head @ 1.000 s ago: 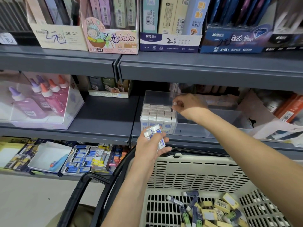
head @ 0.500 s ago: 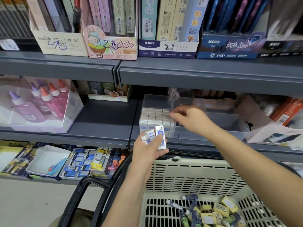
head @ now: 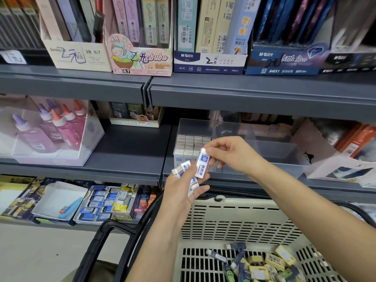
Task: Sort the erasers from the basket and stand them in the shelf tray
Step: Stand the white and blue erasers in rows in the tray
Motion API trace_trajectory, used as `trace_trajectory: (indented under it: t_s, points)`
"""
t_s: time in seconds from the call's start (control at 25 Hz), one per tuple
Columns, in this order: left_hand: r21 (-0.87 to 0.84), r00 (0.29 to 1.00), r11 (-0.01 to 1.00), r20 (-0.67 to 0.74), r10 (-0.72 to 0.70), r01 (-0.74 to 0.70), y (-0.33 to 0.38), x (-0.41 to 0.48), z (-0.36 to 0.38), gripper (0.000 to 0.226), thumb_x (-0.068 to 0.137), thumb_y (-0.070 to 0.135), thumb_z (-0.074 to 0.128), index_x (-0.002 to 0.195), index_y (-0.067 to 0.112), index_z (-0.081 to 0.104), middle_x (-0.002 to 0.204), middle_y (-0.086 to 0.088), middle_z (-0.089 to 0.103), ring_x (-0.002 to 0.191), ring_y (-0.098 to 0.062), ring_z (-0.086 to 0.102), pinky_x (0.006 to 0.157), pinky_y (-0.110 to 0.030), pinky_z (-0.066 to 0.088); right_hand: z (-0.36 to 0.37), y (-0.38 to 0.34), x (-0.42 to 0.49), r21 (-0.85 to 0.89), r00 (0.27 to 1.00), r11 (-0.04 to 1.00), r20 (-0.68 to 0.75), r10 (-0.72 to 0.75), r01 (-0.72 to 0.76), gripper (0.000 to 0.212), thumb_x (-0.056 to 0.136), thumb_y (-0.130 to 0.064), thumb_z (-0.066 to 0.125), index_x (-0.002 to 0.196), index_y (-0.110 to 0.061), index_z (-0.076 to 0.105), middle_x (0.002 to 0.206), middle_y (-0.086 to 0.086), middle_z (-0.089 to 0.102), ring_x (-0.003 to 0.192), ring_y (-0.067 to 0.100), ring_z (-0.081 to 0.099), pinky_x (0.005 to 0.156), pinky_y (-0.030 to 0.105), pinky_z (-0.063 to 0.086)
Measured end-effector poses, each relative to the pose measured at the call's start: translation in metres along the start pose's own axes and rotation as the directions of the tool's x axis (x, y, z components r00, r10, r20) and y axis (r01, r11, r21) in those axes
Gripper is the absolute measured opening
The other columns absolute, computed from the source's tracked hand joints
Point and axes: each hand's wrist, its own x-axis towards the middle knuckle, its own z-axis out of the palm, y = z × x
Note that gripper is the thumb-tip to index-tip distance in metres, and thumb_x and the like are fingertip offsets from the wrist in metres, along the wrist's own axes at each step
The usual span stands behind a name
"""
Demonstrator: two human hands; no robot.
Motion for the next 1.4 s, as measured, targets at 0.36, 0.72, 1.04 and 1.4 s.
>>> trace_trajectory:
  t_s: [0.36,0.72,1.04,1.4]
  points:
    - [0.07,0.969,0.987,-0.192,0.158,-0.147,0.0,0.008,-0.011,0.017,0.089,0.009,0.055,0.099,0.016,0.068,0.095,-0.004,0.066,0.076,-0.009,0.066,0.055,-0.02,0.053,-0.016,-0.009,0.097,-0.101,0.992,0.995,-0.123,0.004,-0.016,0.011,0.091,-0.03,0.056,0.083,-0.024,0.062,0.086,-0.003,0.067,0.089,0.018,0.063,0.092,0.037,0.049]
    - [0.004,0.962,0.987,-0.221,0.16,-0.163,0.002,0.011,-0.014,0.018,0.089,0.003,0.055,0.1,0.014,0.063,0.095,-0.006,0.07,0.082,-0.01,0.07,0.061,-0.023,0.056,0.022,0.009,0.138,-0.475,0.998,0.878,-0.009,-0.069,0.056,0.012,0.084,-0.019,0.063,0.089,-0.013,0.073,0.094,0.002,0.071,0.075,0.006,0.059,0.074,0.023,0.047]
    - [0.041,0.955,0.98,-0.222,0.199,-0.195,0.001,0.011,-0.013,0.015,0.089,0.006,0.059,0.096,0.017,0.064,0.093,-0.004,0.07,0.082,-0.008,0.07,0.062,-0.019,0.055,0.023,-0.012,0.091,-0.566,0.993,0.816,0.028,-0.119,0.114,0.027,0.095,-0.035,0.045,0.112,-0.026,0.063,0.114,-0.008,0.063,0.1,0.011,0.057,0.082,0.024,0.04]
    - [-0.026,0.954,0.974,-0.213,0.213,-0.223,0.005,0.008,-0.012,0.013,0.086,0.007,0.064,0.098,0.011,0.064,0.087,-0.006,0.073,0.079,-0.013,0.071,0.06,-0.019,0.054,0.019,-0.027,0.031,-0.335,0.99,0.939,0.139,-0.036,0.081,0.006,0.085,-0.017,0.064,0.091,-0.014,0.065,0.08,0.001,0.064,0.072,0.014,0.062,0.065,0.019,0.049]
